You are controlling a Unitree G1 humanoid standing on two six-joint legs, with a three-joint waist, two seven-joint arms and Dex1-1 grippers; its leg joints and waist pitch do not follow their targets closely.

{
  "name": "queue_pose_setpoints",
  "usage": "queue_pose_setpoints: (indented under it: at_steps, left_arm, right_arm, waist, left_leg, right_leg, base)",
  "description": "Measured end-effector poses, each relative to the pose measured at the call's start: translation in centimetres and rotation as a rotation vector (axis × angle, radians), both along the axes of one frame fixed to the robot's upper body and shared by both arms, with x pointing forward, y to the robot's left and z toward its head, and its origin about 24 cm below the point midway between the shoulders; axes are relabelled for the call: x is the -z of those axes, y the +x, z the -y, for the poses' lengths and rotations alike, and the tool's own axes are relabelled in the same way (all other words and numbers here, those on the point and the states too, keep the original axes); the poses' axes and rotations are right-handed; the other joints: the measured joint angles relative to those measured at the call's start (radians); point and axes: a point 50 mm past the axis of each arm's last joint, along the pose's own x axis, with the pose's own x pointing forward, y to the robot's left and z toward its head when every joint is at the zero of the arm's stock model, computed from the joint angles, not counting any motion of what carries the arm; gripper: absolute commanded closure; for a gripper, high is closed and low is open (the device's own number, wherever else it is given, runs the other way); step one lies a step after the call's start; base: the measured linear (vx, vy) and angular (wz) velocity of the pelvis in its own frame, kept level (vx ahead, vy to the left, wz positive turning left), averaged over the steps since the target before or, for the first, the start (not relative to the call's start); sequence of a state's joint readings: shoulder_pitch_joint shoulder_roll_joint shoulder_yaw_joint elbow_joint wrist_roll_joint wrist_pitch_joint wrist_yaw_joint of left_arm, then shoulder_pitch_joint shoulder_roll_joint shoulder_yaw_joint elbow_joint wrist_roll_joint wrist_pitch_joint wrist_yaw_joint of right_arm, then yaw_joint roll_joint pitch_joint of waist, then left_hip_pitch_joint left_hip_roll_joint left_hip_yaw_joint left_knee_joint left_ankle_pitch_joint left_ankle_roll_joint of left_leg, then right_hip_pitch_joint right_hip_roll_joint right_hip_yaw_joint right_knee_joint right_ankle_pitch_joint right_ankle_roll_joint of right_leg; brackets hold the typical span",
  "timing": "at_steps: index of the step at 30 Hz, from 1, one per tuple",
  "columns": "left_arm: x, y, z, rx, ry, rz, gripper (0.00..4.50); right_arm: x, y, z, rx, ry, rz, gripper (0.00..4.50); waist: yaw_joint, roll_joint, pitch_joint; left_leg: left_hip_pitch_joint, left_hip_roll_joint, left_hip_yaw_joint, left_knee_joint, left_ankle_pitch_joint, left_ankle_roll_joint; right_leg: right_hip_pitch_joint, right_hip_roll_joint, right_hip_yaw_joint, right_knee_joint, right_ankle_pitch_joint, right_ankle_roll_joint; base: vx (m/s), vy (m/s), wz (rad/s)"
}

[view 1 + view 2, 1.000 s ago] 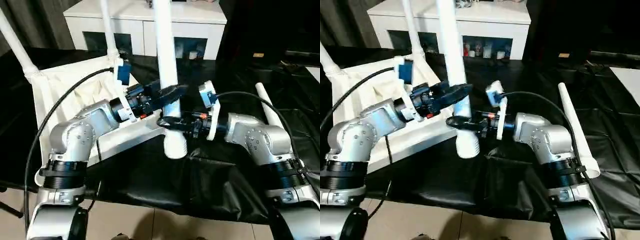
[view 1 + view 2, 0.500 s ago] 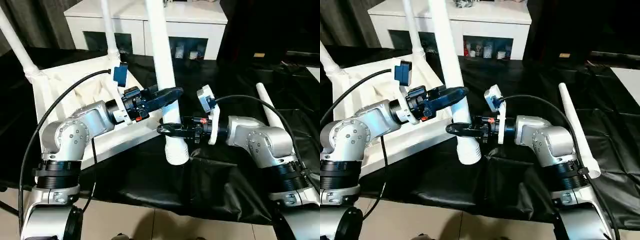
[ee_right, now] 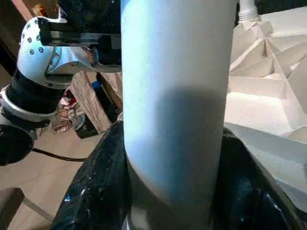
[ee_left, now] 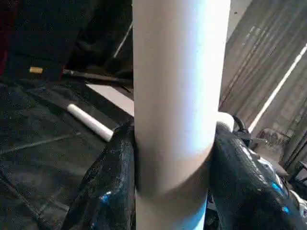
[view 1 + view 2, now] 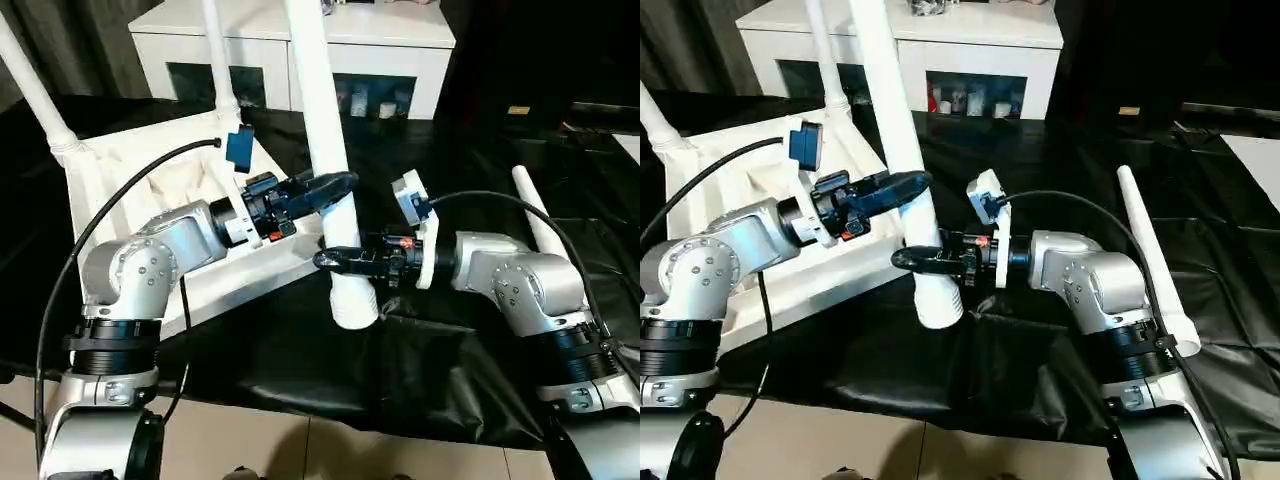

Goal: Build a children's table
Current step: Insert table leg to table base

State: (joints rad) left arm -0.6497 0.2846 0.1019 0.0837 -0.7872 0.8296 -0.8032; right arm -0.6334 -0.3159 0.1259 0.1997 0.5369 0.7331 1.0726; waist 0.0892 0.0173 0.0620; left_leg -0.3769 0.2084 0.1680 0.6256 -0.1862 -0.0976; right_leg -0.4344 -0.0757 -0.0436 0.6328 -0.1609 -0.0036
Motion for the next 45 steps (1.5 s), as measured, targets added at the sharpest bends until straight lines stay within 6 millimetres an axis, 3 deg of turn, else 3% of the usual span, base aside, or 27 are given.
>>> queue_pose_setpoints:
  at_steps: [8, 26, 28, 30, 33, 42, 45]
  left_arm:
    - [0.1, 0.4, 0.0, -0.054, 0.086, 0.064, 2.66]
    - [0.2, 0.1, 0.6, -0.035, 0.177, 0.179, 2.66]
    - [0.2, 0.1, 0.6, -0.033, 0.177, 0.182, 2.66]
    - [0.2, 0.1, 0.5, -0.031, 0.179, 0.185, 2.66]
    - [0.1, 0.1, 0.5, -0.026, 0.180, 0.189, 2.66]
    - [0.1, 0.1, 0.4, -0.023, 0.182, 0.192, 2.66]
    - [0.0, 0.1, 0.3, -0.023, 0.184, 0.200, 2.66]
  right_arm:
    - [0.1, 0.7, -0.2, 0.105, -0.107, 0.095, 1.39]
    - [1.2, 0.3, -0.7, 0.113, -0.267, 0.051, 1.38]
    - [1.3, 0.3, -0.7, 0.111, -0.272, 0.038, 1.74]
    - [1.3, 0.2, -0.7, 0.107, -0.270, 0.033, 1.77]
    - [1.2, 0.1, -0.8, 0.102, -0.267, 0.036, 2.16]
    - [1.1, 0.0, -1.2, 0.086, -0.265, 0.049, 2.54]
    - [1.0, 0.0, -1.4, 0.091, -0.259, 0.057, 1.86]
  waist:
    - [-0.001, 0.000, 0.000]
    - [-0.001, 0.000, 0.000]
    - [-0.001, 0.000, 0.000]
    - [-0.001, 0.000, 0.000]
    - [-0.002, 0.000, 0.000]
    - [-0.002, 0.000, 0.000]
    - [-0.002, 0.000, 0.000]
  left_leg:
    - [0.000, 0.000, 0.000, 0.000, 0.000, 0.000]
    - [0.000, 0.000, 0.000, -0.001, 0.000, 0.000]
    - [0.000, 0.000, 0.000, -0.001, 0.000, 0.000]
    - [0.000, 0.000, 0.000, -0.002, 0.000, 0.000]
    - [0.000, 0.000, 0.000, -0.002, 0.000, 0.000]
    - [0.000, 0.000, 0.000, -0.002, 0.000, 0.000]
    - [0.000, 0.000, 0.000, -0.002, 0.000, 0.000]
  right_leg:
    - [0.000, 0.000, 0.000, 0.000, 0.000, 0.000]
    - [0.000, 0.000, 0.000, -0.001, 0.000, 0.000]
    - [0.000, 0.000, 0.000, -0.001, 0.000, 0.000]
    - [0.000, 0.000, 0.000, -0.001, 0.000, 0.000]
    - [0.000, 0.000, 0.000, -0.001, 0.000, 0.000]
    - [0.000, 0.000, 0.000, -0.001, 0.000, 0.000]
    - [0.000, 0.000, 0.000, -0.001, 0.000, 0.000]
  base:
    - [0.000, 0.000, 0.00]
    - [0.000, 0.000, 0.00]
    - [0.000, 0.000, 0.00]
    - [0.000, 0.000, 0.00]
    - [0.000, 0.000, 0.00]
    - [0.000, 0.000, 0.00]
    - [0.000, 0.000, 0.00]
